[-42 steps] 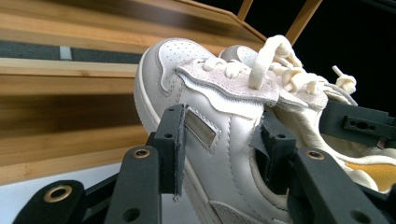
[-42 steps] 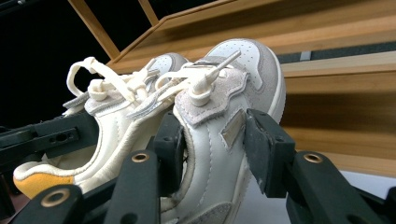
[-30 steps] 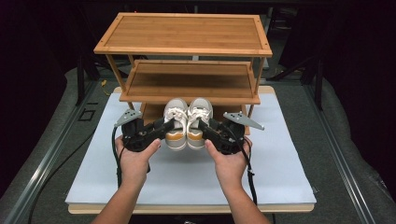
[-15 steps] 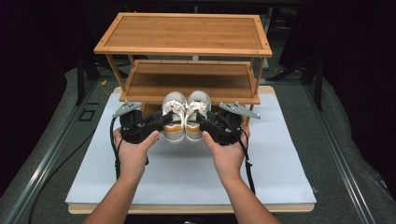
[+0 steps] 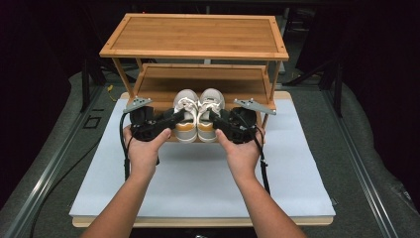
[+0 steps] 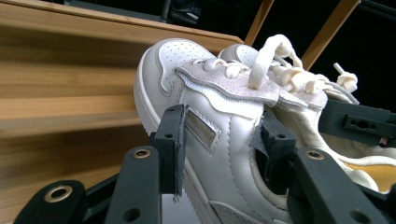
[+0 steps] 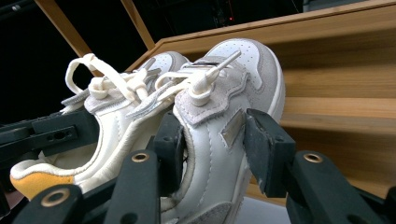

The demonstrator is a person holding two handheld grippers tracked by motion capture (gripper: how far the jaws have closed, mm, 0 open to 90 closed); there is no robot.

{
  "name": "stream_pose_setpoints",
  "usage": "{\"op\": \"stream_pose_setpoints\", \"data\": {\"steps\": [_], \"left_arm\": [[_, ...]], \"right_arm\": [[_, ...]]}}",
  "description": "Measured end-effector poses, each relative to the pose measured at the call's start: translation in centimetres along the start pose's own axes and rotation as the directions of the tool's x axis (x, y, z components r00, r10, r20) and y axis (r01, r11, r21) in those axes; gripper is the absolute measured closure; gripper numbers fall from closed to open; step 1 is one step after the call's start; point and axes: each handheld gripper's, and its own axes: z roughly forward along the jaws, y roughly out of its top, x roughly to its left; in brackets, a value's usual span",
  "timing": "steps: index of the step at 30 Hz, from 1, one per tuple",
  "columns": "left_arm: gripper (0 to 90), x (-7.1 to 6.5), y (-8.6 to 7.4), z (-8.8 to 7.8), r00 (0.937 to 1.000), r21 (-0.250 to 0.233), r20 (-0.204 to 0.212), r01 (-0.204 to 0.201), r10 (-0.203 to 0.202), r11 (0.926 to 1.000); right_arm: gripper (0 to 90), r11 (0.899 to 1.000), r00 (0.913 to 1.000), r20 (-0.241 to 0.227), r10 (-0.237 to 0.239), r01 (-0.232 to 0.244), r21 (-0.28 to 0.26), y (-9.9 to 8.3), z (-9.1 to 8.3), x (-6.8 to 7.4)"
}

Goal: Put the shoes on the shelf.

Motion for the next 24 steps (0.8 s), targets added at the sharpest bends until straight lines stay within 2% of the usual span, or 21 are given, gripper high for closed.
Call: {"op": "stream_pose_setpoints", "data": {"steps": [4,10,13,16,24], "left_arm": [[59.2,0.2,0.2,0.4,1.0000,0.013,-0.005,-0.008,0.008,0.9999],[59.3,0.6,0.4,0.8,1.0000,0.016,0.003,0.004,-0.004,0.9999],[59.3,0.8,0.5,0.9,1.0000,0.016,0.003,0.005,-0.005,0.9999],[59.3,0.9,0.7,1.2,1.0000,0.017,0.000,-0.002,0.002,0.9999],[59.3,1.6,1.5,2.1,0.9999,0.022,0.006,0.009,-0.009,0.9997]], "right_arm": [[58.8,1.000,1.0000,-0.003,0.005,-0.005,-0.001,0.1,0.5,-0.3],[58.8,1.000,0.9996,-0.012,0.024,-0.024,0.005,0.4,1.0,-0.7],[58.8,1.000,0.9998,0.001,0.022,-0.022,0.009,0.5,1.2,-0.7],[58.8,1.000,0.9999,-0.004,0.016,-0.016,0.010,0.8,1.4,-0.8],[58.8,1.000,0.9998,-0.001,0.017,-0.017,0.012,1.6,2.5,-1.1]]}}
